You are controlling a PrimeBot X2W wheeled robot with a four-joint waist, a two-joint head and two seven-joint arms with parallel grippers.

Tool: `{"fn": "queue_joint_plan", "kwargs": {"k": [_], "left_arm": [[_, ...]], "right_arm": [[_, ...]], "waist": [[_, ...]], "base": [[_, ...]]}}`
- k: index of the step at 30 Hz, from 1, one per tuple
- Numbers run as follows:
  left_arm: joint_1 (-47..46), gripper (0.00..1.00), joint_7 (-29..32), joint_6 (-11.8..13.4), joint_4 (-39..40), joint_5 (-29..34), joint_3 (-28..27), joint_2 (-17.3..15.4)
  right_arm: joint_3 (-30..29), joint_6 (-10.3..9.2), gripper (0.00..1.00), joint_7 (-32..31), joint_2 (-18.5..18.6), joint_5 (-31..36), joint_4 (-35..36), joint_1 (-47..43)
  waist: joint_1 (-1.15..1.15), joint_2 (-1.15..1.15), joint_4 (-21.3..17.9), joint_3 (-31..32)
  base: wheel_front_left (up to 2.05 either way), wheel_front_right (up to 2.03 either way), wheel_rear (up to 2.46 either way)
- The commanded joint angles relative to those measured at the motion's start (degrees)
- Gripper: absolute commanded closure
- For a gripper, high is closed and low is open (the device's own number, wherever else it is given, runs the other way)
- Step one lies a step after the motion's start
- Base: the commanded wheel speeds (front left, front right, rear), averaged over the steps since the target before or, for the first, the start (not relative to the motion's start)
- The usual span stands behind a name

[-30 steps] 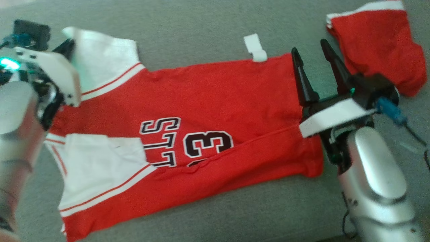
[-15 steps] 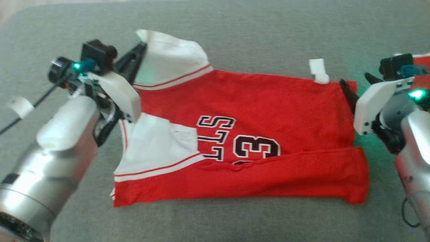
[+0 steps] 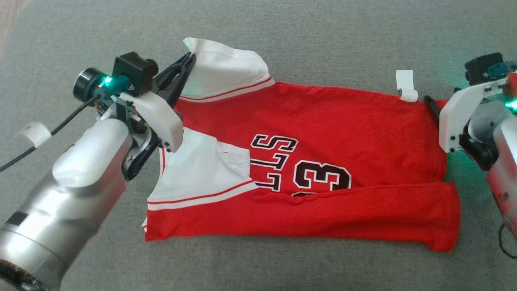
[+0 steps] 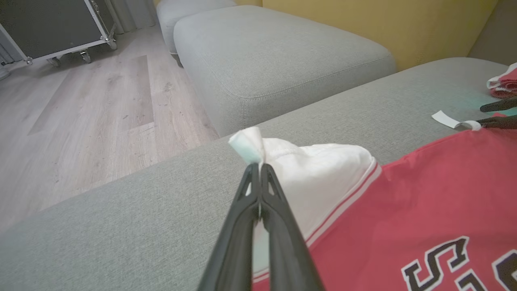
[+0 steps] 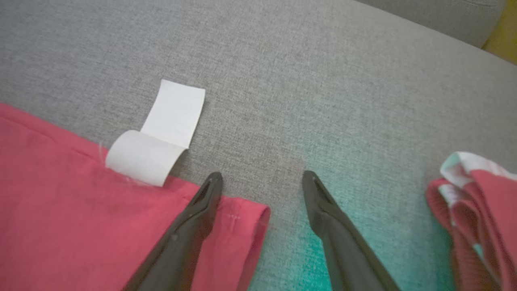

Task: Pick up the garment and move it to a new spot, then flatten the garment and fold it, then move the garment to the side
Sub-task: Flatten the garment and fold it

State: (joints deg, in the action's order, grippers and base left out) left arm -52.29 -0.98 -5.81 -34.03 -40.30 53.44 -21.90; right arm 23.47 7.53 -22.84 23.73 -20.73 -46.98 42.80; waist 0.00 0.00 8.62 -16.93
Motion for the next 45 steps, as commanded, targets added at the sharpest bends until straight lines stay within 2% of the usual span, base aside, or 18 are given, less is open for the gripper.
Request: {"fn": "queue_joint_plan", "kwargs": {"k": [1, 5, 6, 7, 15, 25, 29, 35, 40, 45], "left_arm": [[-1.9, 1.0, 0.2, 0.5, 1.3, -0.1, -2.3, -2.8], [-2.1, 1.0, 0.4, 0.9, 0.6, -0.4, -2.7, -3.5], [-2.2, 1.0, 0.5, 1.0, 0.4, -0.5, -2.8, -3.7], [-2.3, 1.0, 0.5, 1.0, 0.2, -0.5, -2.8, -3.7], [-3.7, 1.0, 0.4, 1.5, -1.7, -0.5, -3.1, -4.0], [-10.3, 1.0, -1.4, 1.8, -8.7, 0.2, -4.4, -3.2], [-13.8, 1.0, -4.1, 2.0, -12.6, 1.0, -4.9, -2.3], [-18.7, 1.0, -11.2, 3.4, -18.6, 2.6, -6.0, -0.2], [-18.9, 1.0, -13.5, 1.9, -21.9, 3.4, -5.9, 1.5], [-15.8, 1.0, -13.9, -0.1, -22.3, 3.5, -5.1, 2.0]], "right_arm": [[2.0, -0.04, 0.0, -1.2, 0.3, -1.0, 0.2, -0.5], [5.2, -0.04, 0.0, -3.5, 0.6, -3.5, -0.4, 0.2], [5.9, -0.04, 0.55, -4.0, 0.8, -4.2, -0.4, 0.3], [6.6, -0.04, 1.0, -4.2, 1.0, -4.7, -0.3, 0.5], [8.2, -0.04, 1.0, -2.3, 1.4, -8.5, 0.3, 3.0], [6.3, -0.04, 1.0, 5.6, -0.7, -11.2, -0.8, 10.9], [5.7, -0.04, 1.0, 10.0, -2.0, -11.3, -2.2, 14.7], [4.3, -0.04, 1.0, 18.4, -4.2, -10.9, -5.2, 19.6], [5.2, -0.04, 1.0, 23.0, -5.7, -11.8, -7.7, 19.8], [6.9, -0.04, 1.0, 23.7, -5.0, -15.6, -8.8, 16.7]], "waist": [[0.0, 0.0, -0.3, 0.0], [0.0, 0.0, -1.1, -0.1], [0.0, 0.0, -1.3, -0.1], [0.0, 0.0, -1.5, -0.2], [0.0, 0.0, -2.6, -0.8], [0.0, 0.0, -3.8, -2.6], [0.0, 0.0, -4.4, -3.5], [0.0, 0.0, -5.1, -4.4], [0.0, 0.0, -5.0, -3.3], [0.0, 0.0, -4.2, -0.4]], "base": [[0.0, 0.0, 0.0], [0.0, 0.0, 0.0], [0.0, 0.0, 0.0], [0.0, 0.0, 0.0], [0.0, 0.0, 0.0], [0.0, 0.0, 0.0], [0.0, 0.0, 0.0], [0.0, 0.0, 0.0], [0.0, 0.0, 0.0], [0.0, 0.0, 0.0]]}}
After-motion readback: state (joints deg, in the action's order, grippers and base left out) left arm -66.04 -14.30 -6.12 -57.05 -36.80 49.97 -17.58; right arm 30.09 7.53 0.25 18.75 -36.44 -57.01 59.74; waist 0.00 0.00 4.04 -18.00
